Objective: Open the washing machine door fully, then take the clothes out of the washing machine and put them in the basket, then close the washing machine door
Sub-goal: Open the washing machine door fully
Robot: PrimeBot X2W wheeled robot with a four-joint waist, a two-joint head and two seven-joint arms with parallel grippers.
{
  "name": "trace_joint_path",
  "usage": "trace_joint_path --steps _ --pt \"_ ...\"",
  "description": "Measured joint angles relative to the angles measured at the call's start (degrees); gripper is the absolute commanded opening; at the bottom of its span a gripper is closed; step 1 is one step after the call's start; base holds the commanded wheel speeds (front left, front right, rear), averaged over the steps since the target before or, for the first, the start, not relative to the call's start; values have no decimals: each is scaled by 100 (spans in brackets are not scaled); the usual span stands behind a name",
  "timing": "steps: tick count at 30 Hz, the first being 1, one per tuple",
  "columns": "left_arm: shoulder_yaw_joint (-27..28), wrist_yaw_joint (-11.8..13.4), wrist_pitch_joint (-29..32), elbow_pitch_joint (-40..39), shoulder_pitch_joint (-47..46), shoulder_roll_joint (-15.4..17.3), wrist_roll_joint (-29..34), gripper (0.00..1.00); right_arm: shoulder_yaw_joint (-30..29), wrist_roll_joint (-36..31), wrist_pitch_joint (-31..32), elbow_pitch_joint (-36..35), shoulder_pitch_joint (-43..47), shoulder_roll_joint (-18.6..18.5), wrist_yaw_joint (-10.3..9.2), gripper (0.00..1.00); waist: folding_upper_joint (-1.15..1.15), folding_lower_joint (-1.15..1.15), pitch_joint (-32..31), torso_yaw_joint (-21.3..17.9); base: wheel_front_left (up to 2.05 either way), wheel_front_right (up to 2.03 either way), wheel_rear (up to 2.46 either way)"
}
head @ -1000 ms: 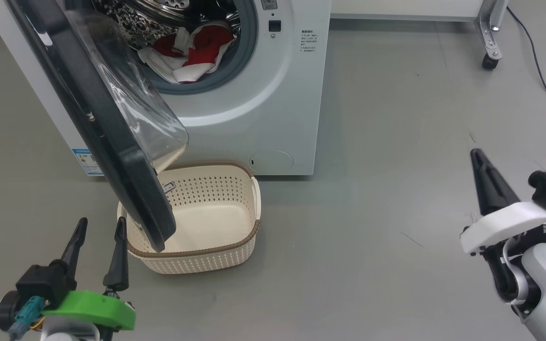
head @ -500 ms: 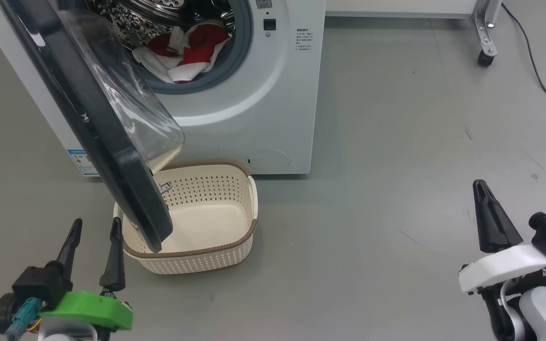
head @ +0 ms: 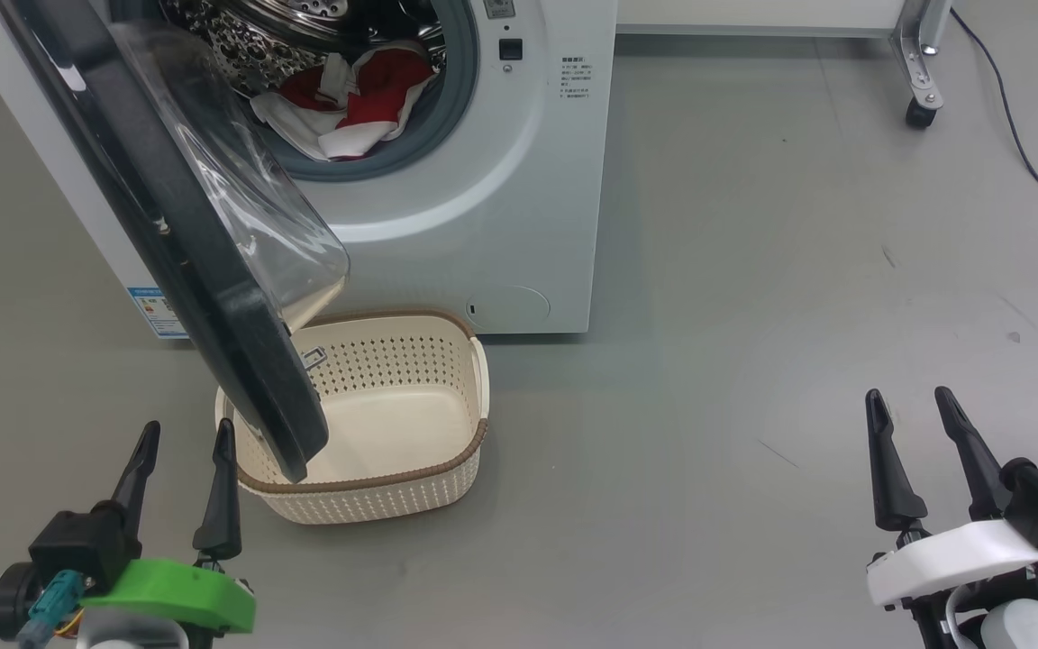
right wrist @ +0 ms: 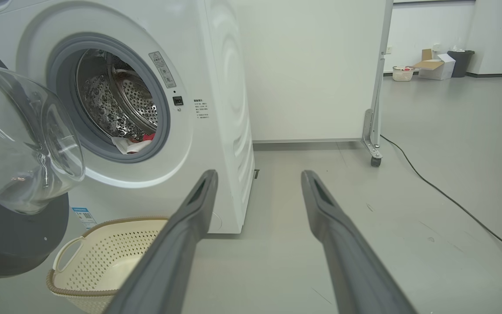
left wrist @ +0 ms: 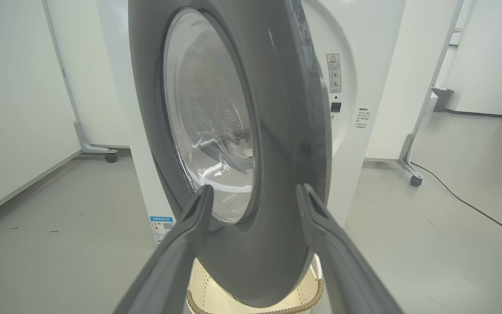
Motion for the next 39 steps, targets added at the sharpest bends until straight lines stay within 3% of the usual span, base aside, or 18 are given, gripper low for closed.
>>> trace_joint_path --steps 39 --pt "-126 -3 0 145 25 -32 99 100 -410 -671 0 -523 577 415 0 100 0 0 31 74 0 0 0"
